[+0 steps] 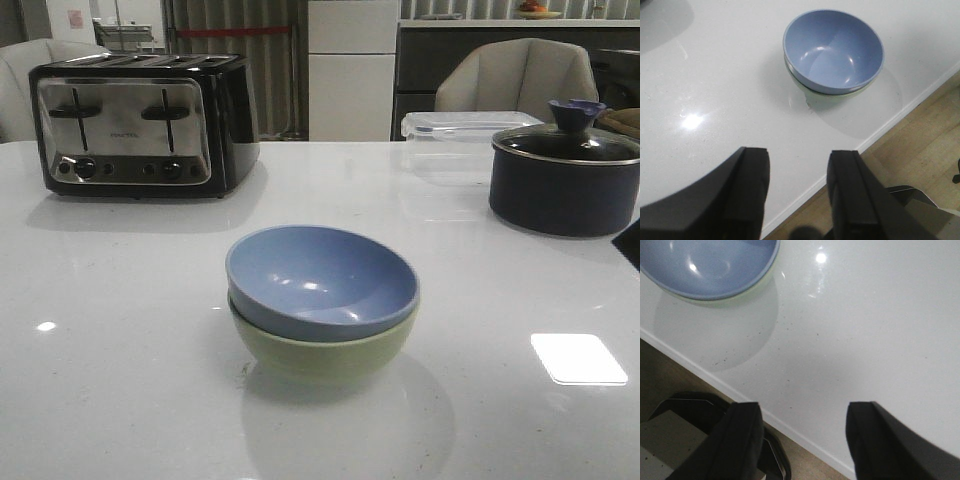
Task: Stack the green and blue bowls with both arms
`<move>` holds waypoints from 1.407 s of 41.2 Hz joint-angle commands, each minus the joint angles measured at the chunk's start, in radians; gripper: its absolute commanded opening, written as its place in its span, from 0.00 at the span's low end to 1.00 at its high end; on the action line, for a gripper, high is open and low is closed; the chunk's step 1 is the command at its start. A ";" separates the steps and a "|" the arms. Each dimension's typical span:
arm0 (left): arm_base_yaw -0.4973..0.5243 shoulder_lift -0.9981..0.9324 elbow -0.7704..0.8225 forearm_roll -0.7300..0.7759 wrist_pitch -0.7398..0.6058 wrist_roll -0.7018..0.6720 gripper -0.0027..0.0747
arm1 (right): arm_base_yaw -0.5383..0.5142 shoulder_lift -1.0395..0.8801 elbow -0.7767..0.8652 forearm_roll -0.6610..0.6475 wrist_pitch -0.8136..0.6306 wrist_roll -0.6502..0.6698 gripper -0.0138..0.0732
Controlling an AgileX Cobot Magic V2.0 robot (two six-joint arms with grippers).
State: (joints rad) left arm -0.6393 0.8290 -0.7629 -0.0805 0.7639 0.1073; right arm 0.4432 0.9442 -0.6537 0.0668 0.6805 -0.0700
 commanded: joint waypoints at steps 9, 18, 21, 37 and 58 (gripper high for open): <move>-0.002 -0.011 -0.025 -0.004 -0.132 -0.008 0.39 | 0.000 -0.194 0.000 -0.005 -0.055 -0.002 0.72; -0.002 -0.011 -0.025 -0.003 -0.153 -0.008 0.29 | 0.000 -0.315 0.087 -0.007 -0.097 -0.002 0.66; -0.002 -0.011 -0.025 -0.003 -0.153 -0.008 0.24 | 0.000 -0.335 0.106 -0.007 -0.114 -0.002 0.54; -0.002 -0.011 -0.025 -0.003 -0.152 -0.008 0.16 | 0.000 -0.339 0.112 -0.007 -0.109 -0.002 0.20; -0.005 -0.026 -0.023 -0.003 -0.157 -0.008 0.16 | 0.000 -0.339 0.112 -0.007 -0.098 -0.002 0.20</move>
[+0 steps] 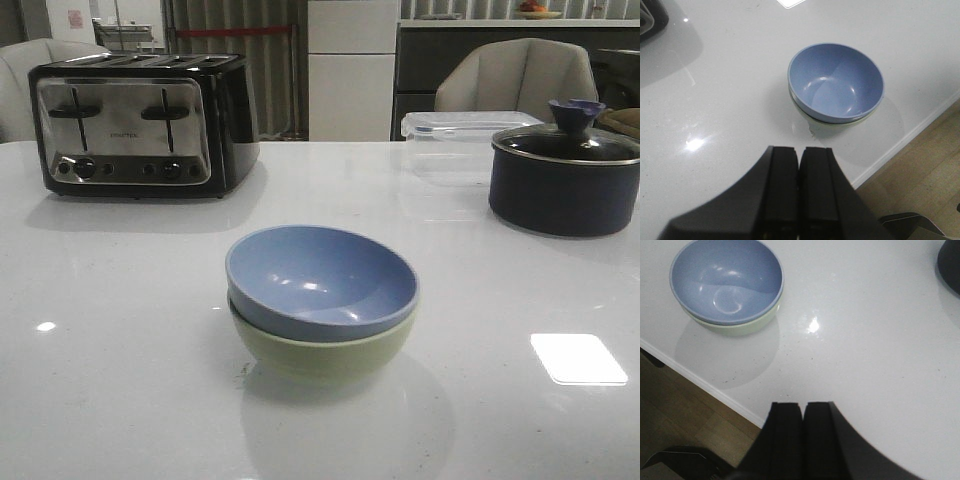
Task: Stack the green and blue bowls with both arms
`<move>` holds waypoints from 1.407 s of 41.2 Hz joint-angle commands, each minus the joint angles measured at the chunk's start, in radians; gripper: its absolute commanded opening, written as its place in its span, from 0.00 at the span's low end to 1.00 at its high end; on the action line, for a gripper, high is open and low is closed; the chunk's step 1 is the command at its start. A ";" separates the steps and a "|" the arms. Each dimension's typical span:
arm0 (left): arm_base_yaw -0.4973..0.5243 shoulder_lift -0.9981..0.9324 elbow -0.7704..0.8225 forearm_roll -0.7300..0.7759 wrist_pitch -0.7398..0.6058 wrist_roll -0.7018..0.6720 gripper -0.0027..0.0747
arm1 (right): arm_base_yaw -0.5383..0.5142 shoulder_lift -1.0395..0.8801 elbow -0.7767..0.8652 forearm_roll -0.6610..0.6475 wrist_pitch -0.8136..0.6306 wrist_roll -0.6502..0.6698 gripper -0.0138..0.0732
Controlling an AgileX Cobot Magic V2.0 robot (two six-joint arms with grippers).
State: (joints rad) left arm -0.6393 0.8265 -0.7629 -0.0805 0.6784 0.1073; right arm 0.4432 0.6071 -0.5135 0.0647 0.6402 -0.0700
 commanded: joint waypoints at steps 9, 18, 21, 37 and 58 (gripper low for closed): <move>0.129 -0.186 0.098 0.000 -0.329 -0.006 0.16 | 0.000 -0.002 -0.028 -0.005 -0.058 -0.002 0.20; 0.343 -0.470 0.391 -0.004 -0.624 -0.006 0.16 | 0.000 -0.002 -0.028 -0.005 -0.058 -0.002 0.20; 0.396 -0.562 0.489 -0.002 -0.646 -0.006 0.16 | 0.000 -0.002 -0.028 -0.005 -0.058 -0.002 0.20; 0.590 -0.820 0.743 -0.018 -0.678 -0.006 0.16 | 0.000 -0.002 -0.028 -0.005 -0.058 -0.002 0.20; 0.581 -0.851 0.774 0.031 -0.678 -0.009 0.16 | 0.000 -0.002 -0.028 -0.005 -0.058 -0.002 0.20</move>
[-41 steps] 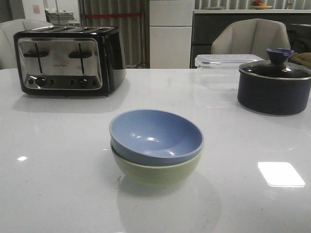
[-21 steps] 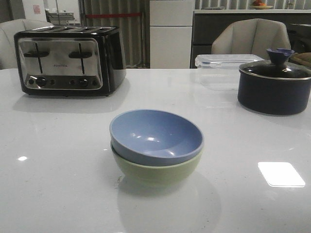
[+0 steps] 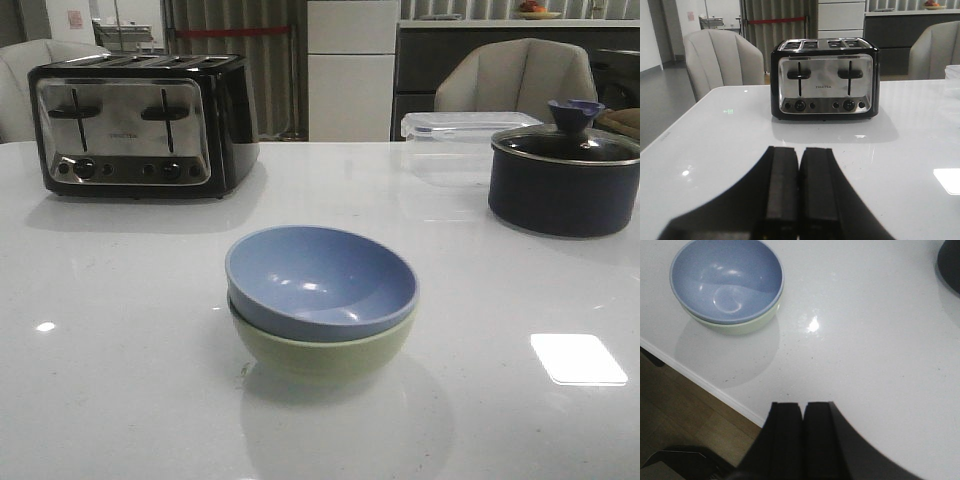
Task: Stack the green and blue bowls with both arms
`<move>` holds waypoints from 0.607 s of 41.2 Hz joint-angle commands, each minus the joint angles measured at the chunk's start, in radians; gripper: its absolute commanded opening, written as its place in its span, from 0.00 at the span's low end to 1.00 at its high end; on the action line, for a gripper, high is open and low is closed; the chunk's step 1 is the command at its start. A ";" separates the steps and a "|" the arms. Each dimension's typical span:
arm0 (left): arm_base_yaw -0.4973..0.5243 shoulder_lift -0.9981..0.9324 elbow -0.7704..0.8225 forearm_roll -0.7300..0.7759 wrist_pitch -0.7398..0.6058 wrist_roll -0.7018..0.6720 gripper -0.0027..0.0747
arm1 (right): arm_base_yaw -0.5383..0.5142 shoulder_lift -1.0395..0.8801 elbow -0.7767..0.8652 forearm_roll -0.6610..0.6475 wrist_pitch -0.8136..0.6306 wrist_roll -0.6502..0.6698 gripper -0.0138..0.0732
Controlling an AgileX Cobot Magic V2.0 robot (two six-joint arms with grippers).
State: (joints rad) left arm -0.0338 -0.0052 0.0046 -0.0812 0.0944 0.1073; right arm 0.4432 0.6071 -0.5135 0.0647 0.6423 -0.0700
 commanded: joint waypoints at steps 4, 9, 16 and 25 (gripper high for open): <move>-0.034 -0.019 0.006 0.031 -0.128 -0.011 0.16 | 0.000 -0.002 -0.028 -0.005 -0.060 -0.002 0.20; -0.034 -0.019 0.006 0.031 -0.157 -0.057 0.16 | 0.000 -0.002 -0.028 -0.005 -0.060 -0.002 0.20; -0.034 -0.019 0.006 0.029 -0.157 -0.057 0.16 | 0.000 -0.002 -0.028 -0.005 -0.060 -0.002 0.20; -0.032 -0.017 0.006 0.029 -0.157 -0.057 0.16 | 0.000 -0.002 -0.028 -0.005 -0.060 -0.002 0.20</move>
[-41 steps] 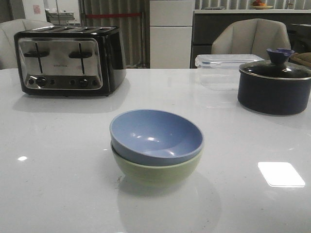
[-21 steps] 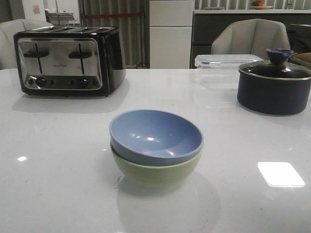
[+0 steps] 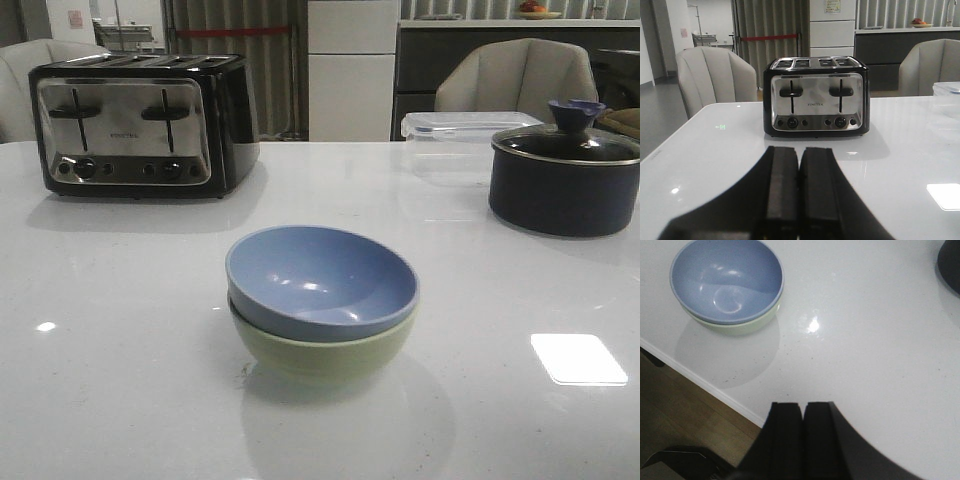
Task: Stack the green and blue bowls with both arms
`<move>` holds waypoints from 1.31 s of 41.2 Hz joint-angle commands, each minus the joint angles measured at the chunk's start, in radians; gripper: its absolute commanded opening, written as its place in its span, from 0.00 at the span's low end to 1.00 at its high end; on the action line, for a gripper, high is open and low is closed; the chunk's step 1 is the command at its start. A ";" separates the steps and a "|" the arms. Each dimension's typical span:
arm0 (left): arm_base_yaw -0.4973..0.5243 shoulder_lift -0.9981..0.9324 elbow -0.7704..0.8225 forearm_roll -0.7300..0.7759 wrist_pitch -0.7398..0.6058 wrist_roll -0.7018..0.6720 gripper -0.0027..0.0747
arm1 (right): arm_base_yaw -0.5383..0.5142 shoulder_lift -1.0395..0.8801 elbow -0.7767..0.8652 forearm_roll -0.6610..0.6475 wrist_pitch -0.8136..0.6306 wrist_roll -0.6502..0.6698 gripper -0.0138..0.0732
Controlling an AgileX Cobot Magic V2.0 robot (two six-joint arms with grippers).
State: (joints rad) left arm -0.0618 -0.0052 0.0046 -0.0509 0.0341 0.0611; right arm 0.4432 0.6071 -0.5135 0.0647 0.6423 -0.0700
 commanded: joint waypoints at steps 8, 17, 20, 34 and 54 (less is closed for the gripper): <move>-0.004 -0.017 0.006 -0.002 -0.097 -0.011 0.16 | 0.000 -0.002 -0.028 -0.005 -0.060 -0.002 0.20; -0.004 -0.017 0.006 -0.002 -0.097 -0.011 0.16 | 0.000 -0.002 -0.028 -0.005 -0.060 -0.002 0.20; -0.004 -0.017 0.006 -0.002 -0.097 -0.011 0.16 | 0.000 -0.002 -0.028 -0.005 -0.060 -0.002 0.20; -0.004 -0.017 0.006 -0.002 -0.097 -0.011 0.16 | -0.136 -0.178 0.130 -0.038 -0.218 -0.004 0.20; -0.002 -0.017 0.006 -0.002 -0.097 -0.011 0.16 | -0.430 -0.637 0.505 -0.038 -0.544 -0.004 0.20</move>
State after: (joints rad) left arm -0.0618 -0.0052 0.0046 -0.0509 0.0318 0.0593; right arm 0.0272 -0.0096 -0.0068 0.0369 0.2378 -0.0700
